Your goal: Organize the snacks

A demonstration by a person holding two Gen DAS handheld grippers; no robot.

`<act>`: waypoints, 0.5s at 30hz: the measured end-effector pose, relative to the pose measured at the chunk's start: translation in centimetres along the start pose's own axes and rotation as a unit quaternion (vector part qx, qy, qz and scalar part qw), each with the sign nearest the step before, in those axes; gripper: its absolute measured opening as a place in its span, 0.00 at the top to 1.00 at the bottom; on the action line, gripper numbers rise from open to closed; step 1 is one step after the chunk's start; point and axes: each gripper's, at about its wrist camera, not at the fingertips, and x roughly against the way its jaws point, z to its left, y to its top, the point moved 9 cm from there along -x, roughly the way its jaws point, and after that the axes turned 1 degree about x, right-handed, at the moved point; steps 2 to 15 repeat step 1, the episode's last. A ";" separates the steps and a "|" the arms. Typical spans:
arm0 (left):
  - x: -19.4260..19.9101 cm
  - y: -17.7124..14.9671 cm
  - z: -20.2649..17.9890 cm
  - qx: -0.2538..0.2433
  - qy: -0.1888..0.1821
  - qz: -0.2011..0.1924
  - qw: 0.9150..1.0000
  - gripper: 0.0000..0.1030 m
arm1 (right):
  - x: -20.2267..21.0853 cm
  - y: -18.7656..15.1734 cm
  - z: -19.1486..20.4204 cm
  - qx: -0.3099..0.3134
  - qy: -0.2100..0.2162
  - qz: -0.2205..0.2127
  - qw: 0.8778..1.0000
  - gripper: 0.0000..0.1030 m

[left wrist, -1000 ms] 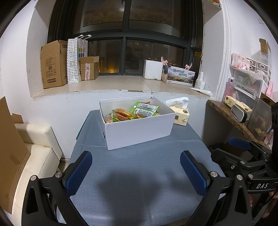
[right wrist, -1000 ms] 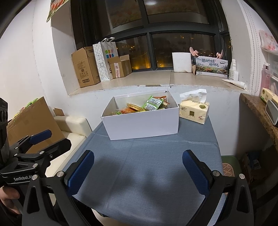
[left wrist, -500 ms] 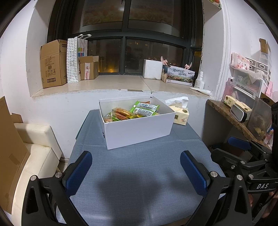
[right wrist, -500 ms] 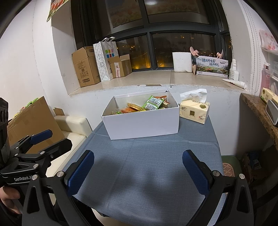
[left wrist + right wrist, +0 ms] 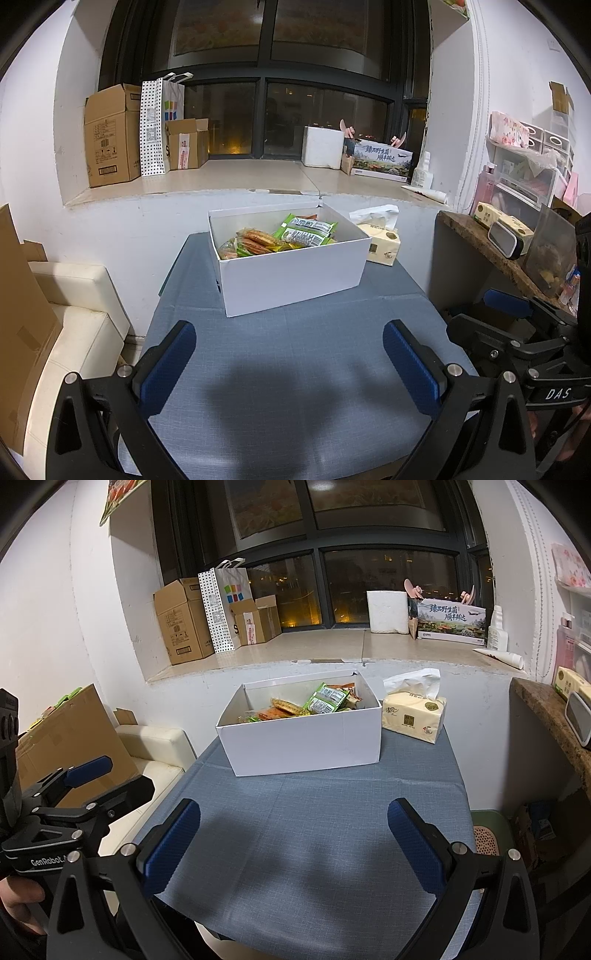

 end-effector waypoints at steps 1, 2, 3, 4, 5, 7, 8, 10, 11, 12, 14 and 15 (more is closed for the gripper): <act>0.0 0.0 0.0 0.000 0.001 0.000 1.000 0.00 | 0.0 0.0 0.0 0.000 0.000 0.000 1.000 0.00; 0.0 0.0 0.0 0.000 0.001 0.000 1.000 0.00 | 0.0 0.0 0.0 0.000 0.000 0.000 1.000 0.00; 0.0 0.0 0.0 0.000 0.001 0.000 1.000 0.00 | 0.0 0.0 0.0 0.000 0.000 0.000 1.000 0.00; 0.0 0.0 0.0 0.000 0.001 0.000 1.000 0.00 | 0.0 0.0 0.0 0.000 0.000 0.000 1.000 0.00; 0.0 0.0 0.0 0.000 0.001 0.000 1.000 0.00 | 0.0 0.0 0.0 0.000 0.000 0.000 1.000 0.00; 0.0 0.0 0.0 0.000 0.001 0.000 1.000 0.00 | 0.0 0.0 0.0 0.000 0.000 0.000 1.000 0.00; 0.0 0.0 0.0 0.000 0.001 0.000 1.000 0.00 | 0.0 0.0 0.0 0.000 0.000 0.000 1.000 0.00; 0.0 0.0 0.0 0.000 0.001 0.000 1.000 0.00 | 0.0 0.0 0.0 0.000 0.000 0.000 1.000 0.00; 0.0 0.0 0.0 0.000 0.001 0.000 1.000 0.00 | 0.0 0.0 0.0 0.000 0.000 0.000 1.000 0.00; 0.0 0.0 0.0 0.000 0.001 0.000 1.000 0.00 | 0.0 0.0 0.0 0.000 0.000 0.000 1.000 0.00; 0.0 0.0 0.0 0.000 0.001 0.000 1.000 0.00 | 0.0 0.0 0.0 0.000 0.000 0.000 1.000 0.00; 0.0 0.0 0.0 0.000 0.001 0.000 1.000 0.00 | 0.0 0.0 0.0 0.000 0.000 0.000 1.000 0.00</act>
